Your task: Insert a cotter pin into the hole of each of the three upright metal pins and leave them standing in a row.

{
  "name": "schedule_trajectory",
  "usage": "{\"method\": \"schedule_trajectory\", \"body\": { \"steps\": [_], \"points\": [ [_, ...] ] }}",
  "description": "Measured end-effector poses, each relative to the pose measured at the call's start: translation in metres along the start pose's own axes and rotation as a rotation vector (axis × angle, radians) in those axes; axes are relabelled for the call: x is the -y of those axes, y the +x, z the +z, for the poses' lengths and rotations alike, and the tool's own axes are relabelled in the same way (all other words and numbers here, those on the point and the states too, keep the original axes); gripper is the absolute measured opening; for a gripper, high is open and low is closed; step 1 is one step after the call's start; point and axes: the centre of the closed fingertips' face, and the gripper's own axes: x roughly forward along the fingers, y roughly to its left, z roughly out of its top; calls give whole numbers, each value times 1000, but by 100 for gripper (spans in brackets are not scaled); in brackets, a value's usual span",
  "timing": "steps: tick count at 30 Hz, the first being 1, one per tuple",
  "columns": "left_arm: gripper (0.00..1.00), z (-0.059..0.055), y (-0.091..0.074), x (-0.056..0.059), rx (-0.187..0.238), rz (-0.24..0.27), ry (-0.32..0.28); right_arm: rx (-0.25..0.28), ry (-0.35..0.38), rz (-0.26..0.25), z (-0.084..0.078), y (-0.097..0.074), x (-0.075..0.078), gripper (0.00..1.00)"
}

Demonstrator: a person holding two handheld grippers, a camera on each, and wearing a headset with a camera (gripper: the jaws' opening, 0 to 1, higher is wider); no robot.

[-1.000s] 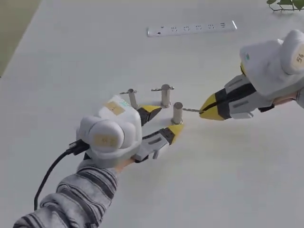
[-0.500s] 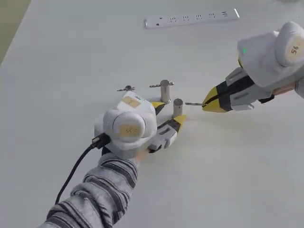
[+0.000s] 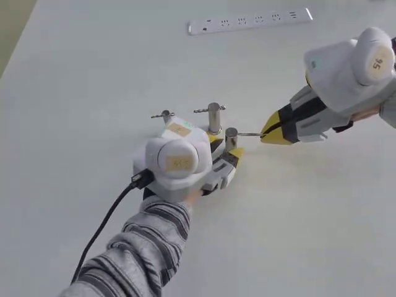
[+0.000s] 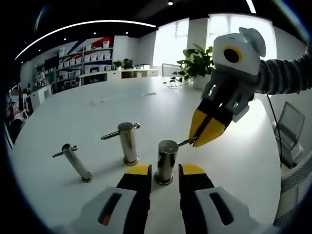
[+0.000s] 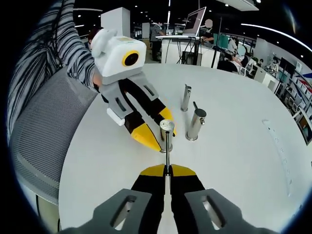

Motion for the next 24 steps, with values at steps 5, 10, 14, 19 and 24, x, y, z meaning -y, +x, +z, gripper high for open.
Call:
{"method": "schedule_trajectory", "body": {
  "steps": [5, 10, 14, 19, 24],
  "points": [
    [15, 5, 3, 4, 19, -7, -19, 1, -9, 1, 4, 0, -1, 0],
    [11, 5, 6, 1, 17, 8, -21, -1, -32, 3, 8, 1, -2, 0],
    [11, 5, 6, 0, 14, 12, -16, -11, -54, 0, 9, 2, -1, 0],
    [11, 4, 6, 0, 11, 2, -2, 16, -46, 0, 15, 2, 0, 0],
    [10, 3, 7, 0, 12, 2, 4, 34, -57, -4, 24, 7, -2, 0]
  ]
}}
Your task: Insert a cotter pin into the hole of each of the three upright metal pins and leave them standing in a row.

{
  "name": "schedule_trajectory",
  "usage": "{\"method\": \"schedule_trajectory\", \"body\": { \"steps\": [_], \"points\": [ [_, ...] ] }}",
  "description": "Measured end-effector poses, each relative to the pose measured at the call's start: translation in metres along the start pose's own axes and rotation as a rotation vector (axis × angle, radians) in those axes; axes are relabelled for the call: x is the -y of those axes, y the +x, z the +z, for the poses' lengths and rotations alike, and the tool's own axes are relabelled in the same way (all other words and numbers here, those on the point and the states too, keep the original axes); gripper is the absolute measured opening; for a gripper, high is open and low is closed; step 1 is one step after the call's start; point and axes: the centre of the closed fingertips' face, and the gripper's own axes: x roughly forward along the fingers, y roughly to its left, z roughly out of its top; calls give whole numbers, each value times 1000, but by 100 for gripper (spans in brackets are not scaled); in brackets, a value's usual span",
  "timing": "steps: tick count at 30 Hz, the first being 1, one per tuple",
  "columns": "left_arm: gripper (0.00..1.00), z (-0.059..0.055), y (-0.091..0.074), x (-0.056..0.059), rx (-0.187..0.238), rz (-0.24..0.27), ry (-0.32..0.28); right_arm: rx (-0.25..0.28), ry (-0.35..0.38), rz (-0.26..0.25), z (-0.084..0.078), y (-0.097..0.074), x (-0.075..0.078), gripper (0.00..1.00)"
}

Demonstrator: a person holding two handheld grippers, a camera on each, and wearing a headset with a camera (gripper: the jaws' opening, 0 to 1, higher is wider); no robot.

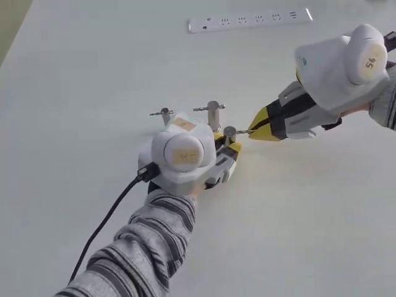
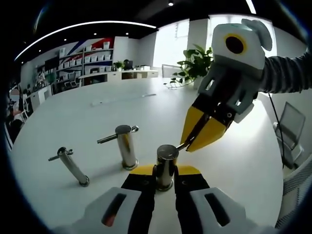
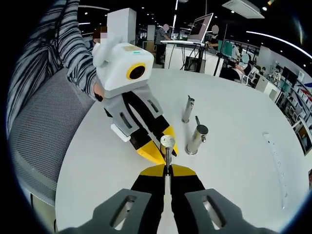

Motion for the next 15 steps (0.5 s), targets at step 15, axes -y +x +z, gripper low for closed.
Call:
{"method": "schedule_trajectory", "body": {
  "steps": [15],
  "points": [
    [10, -1, 2, 0, 7, 5, 2, 19, 29, -13, 5, 6, 4, 0]
  ]
}}
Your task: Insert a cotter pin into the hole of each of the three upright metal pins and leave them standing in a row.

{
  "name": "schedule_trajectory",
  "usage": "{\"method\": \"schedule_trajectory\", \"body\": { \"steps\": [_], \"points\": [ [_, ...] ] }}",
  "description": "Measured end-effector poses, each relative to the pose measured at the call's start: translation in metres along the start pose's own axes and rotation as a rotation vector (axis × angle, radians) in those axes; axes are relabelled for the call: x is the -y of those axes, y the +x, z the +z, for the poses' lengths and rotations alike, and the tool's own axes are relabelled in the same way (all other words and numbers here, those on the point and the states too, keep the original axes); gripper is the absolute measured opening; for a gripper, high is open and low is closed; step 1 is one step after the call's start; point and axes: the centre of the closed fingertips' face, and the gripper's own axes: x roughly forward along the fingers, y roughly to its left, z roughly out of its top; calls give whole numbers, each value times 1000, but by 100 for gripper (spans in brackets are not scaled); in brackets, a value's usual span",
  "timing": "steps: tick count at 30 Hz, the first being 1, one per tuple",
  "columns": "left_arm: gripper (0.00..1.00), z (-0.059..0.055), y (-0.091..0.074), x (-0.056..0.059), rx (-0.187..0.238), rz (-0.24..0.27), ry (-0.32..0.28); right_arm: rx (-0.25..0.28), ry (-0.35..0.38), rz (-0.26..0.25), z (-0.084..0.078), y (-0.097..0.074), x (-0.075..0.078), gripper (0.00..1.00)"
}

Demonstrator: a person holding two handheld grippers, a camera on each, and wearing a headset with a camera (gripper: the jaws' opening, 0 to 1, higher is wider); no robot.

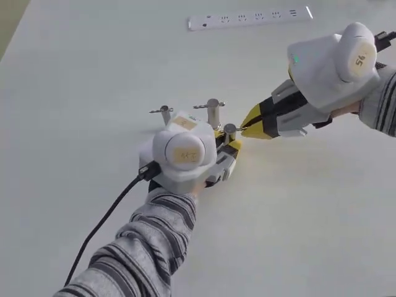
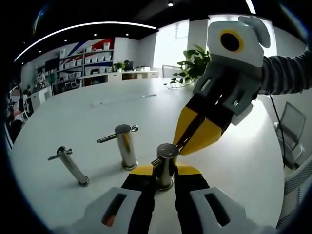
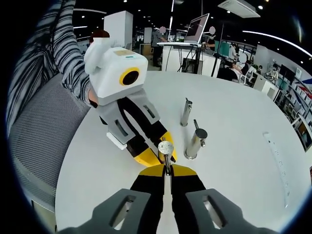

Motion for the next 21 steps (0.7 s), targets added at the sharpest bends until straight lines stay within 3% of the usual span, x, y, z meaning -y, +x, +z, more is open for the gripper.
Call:
{"method": "schedule_trajectory", "body": {
  "steps": [14, 21],
  "points": [
    [10, -1, 2, -1, -1, 3, -4, -1, 32, -14, 5, 5, -1, 0],
    [11, -1, 2, -1, -2, 4, -8, -10, 64, -18, 5, 0, -4, 9]
  ]
}}
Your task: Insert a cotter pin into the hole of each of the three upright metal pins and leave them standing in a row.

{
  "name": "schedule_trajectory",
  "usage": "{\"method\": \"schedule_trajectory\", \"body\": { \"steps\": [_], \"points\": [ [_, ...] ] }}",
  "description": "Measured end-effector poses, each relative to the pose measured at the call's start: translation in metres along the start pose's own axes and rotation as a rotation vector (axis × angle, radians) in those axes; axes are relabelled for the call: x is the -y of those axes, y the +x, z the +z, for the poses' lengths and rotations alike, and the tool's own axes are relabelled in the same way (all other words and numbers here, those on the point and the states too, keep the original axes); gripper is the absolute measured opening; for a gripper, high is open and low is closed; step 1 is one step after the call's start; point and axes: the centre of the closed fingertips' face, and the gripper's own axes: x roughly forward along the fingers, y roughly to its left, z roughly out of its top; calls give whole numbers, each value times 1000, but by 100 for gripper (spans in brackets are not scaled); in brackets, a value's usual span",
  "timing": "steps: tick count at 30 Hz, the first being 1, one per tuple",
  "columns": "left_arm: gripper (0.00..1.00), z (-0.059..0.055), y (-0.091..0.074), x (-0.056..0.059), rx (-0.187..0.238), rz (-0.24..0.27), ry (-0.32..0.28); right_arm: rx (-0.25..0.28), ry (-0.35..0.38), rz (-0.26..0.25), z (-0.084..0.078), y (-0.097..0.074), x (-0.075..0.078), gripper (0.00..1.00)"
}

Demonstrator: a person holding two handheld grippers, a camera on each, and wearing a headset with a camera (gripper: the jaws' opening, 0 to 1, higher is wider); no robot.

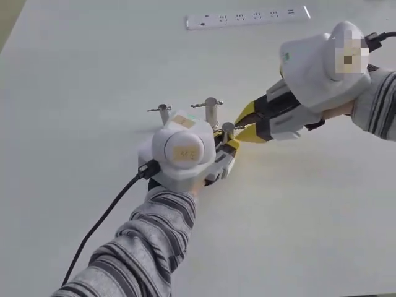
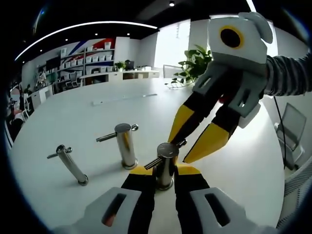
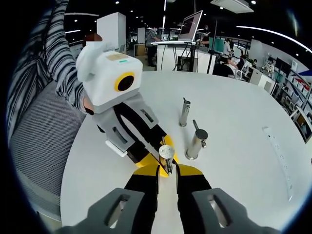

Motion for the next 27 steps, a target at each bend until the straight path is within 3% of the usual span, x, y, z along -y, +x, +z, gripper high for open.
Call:
{"method": "schedule_trajectory", "body": {
  "steps": [9, 27],
  "points": [
    [11, -1, 0, 0, 0, 5, -17, -3, -19, -18, -3, -11, 1, 0],
    [11, -3, 0, 0, 5, 4, -59, 3, -43, -10, 4, -4, -1, 0]
  ]
}}
